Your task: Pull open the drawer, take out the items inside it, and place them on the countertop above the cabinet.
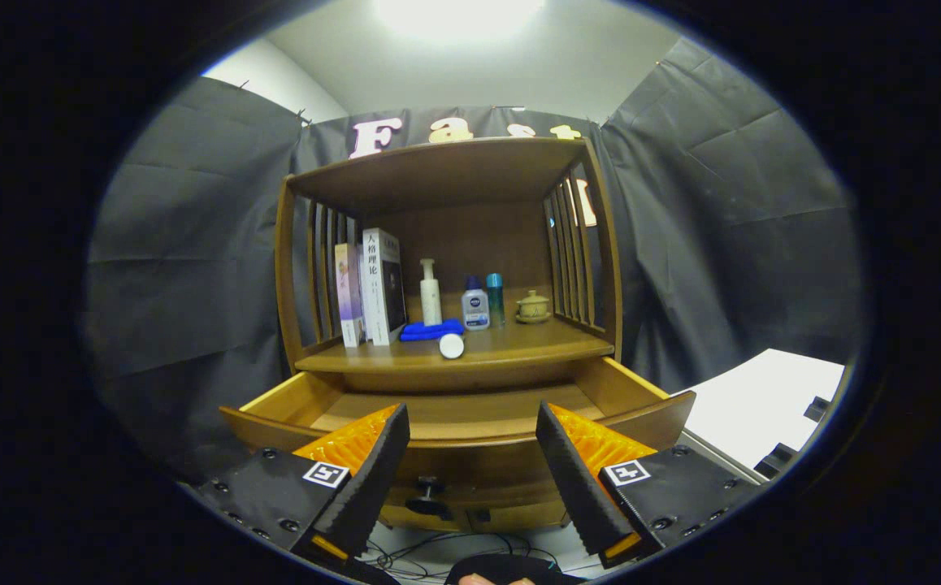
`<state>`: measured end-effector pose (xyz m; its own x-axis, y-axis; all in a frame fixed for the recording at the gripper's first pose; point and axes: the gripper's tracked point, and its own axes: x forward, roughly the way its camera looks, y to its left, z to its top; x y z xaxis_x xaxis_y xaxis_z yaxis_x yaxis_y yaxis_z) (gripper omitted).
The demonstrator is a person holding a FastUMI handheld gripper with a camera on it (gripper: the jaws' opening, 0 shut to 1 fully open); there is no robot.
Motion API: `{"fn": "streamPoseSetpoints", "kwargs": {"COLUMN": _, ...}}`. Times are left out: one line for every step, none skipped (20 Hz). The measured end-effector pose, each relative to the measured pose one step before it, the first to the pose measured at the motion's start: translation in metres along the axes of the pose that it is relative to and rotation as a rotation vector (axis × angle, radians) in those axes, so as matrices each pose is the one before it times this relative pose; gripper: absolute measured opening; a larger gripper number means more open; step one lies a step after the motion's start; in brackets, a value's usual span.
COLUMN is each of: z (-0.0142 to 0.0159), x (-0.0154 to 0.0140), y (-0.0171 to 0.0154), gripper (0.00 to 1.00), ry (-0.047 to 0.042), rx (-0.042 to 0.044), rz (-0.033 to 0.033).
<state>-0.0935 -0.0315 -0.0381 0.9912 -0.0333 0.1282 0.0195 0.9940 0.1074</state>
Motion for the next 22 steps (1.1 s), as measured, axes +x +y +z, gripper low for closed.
{"fn": "streamPoseSetpoints", "kwargs": {"z": -0.0056, "x": 0.00067, "y": 0.00444, "gripper": 0.98, "ry": 0.0066, "rx": -0.01732, "rz": 0.00752}}
{"fn": "streamPoseSetpoints", "kwargs": {"z": -0.00609, "x": 0.00251, "y": 0.00501, "gripper": 0.98, "ry": 0.00805, "rx": -0.01386, "rz": 0.00872}}
{"fn": "streamPoseSetpoints", "kwargs": {"z": -0.0076, "x": 0.00193, "y": 0.0052, "gripper": 0.98, "ry": 0.01768, "rx": -0.00791, "rz": 0.0091}}
{"fn": "streamPoseSetpoints", "kwargs": {"z": -0.00939, "x": 0.00182, "y": 0.00567, "gripper": 0.98, "ry": 0.02147, "rx": -0.00271, "rz": 0.00923}}
{"fn": "streamPoseSetpoints", "kwargs": {"z": -0.00974, "x": 0.0036, "y": 0.00424, "gripper": 0.98, "ry": 0.02533, "rx": -0.00111, "rz": 0.0031}}
{"fn": "streamPoseSetpoints", "kwargs": {"z": -0.01051, "x": 0.00553, "y": 0.00305, "gripper": 0.98, "ry": 0.02608, "rx": -0.00051, "rz": 0.00289}}
{"fn": "streamPoseSetpoints", "kwargs": {"z": -0.00935, "x": 0.0051, "y": 0.00226, "gripper": 0.98, "ry": 0.02526, "rx": -0.00266, "rz": 0.00174}}
{"fn": "streamPoseSetpoints", "kwargs": {"z": -0.00787, "x": 0.00442, "y": -0.00042, "gripper": 0.98, "ry": 0.01887, "rx": -0.00397, "rz": -0.00559}}
{"fn": "streamPoseSetpoints", "kwargs": {"z": -0.00554, "x": 0.00419, "y": -0.00134, "gripper": 0.98, "ry": 0.01333, "rx": -0.00266, "rz": -0.00863}}
{"fn": "streamPoseSetpoints", "kwargs": {"z": -0.00305, "x": 0.00398, "y": -0.00105, "gripper": 0.98, "ry": 0.00513, "rx": 0.00227, "rz": -0.00713}}
{"fn": "streamPoseSetpoints", "kwargs": {"z": -0.00195, "x": 0.00341, "y": -0.00023, "gripper": 0.98, "ry": 0.00257, "rx": 0.00719, "rz": -0.00363}}
{"fn": "streamPoseSetpoints", "kwargs": {"z": -0.00337, "x": 0.00397, "y": -0.00061, "gripper": 0.98, "ry": 0.00723, "rx": 0.00844, "rz": -0.00395}}
{"fn": "streamPoseSetpoints", "kwargs": {"z": -0.00173, "x": 0.00433, "y": 0.00008, "gripper": 0.98, "ry": 0.00922, "rx": 0.00681, "rz": -0.00268}}
{"fn": "streamPoseSetpoints", "kwargs": {"z": -0.00318, "x": 0.00563, "y": -0.00018, "gripper": 0.98, "ry": 0.01192, "rx": 0.00679, "rz": -0.00359}}
{"fn": "streamPoseSetpoints", "kwargs": {"z": -0.00377, "x": 0.00325, "y": -0.00007, "gripper": 0.98, "ry": 0.02062, "rx": 0.00859, "rz": -0.00921}}
{"fn": "streamPoseSetpoints", "kwargs": {"z": -0.00291, "x": -0.00003, "y": 0.00333, "gripper": 0.98, "ry": 0.00837, "rx": 0.01374, "rz": 0.0068}}
{"fn": "streamPoseSetpoints", "kwargs": {"z": -0.00402, "x": 0.00138, "y": 0.00305, "gripper": 0.98, "ry": 0.00522, "rx": -0.0015, "rz": -0.00026}}
{"fn": "streamPoseSetpoints", "kwargs": {"z": -0.00214, "x": 0.002, "y": 0.00053, "gripper": 0.98, "ry": 0.00616, "rx": -0.01601, "rz": -0.00463}}
{"fn": "streamPoseSetpoints", "kwargs": {"z": 0.00033, "x": -0.00162, "y": 0.0, "gripper": 0.98, "ry": -0.01075, "rx": -0.02039, "rz": -0.00836}}
{"fn": "streamPoseSetpoints", "kwargs": {"z": -0.00017, "x": -0.00063, "y": 0.00109, "gripper": 0.98, "ry": -0.00651, "rx": -0.00581, "rz": -0.00364}}
{"fn": "streamPoseSetpoints", "kwargs": {"z": 0.0004, "x": -0.00035, "y": 0.00051, "gripper": 0.98, "ry": -0.0067, "rx": 0.0034, "rz": -0.00142}}
{"fn": "streamPoseSetpoints", "kwargs": {"z": 0.00039, "x": 0.0007, "y": 0.00116, "gripper": 0.98, "ry": -0.00916, "rx": 0.00099, "rz": -0.00104}}
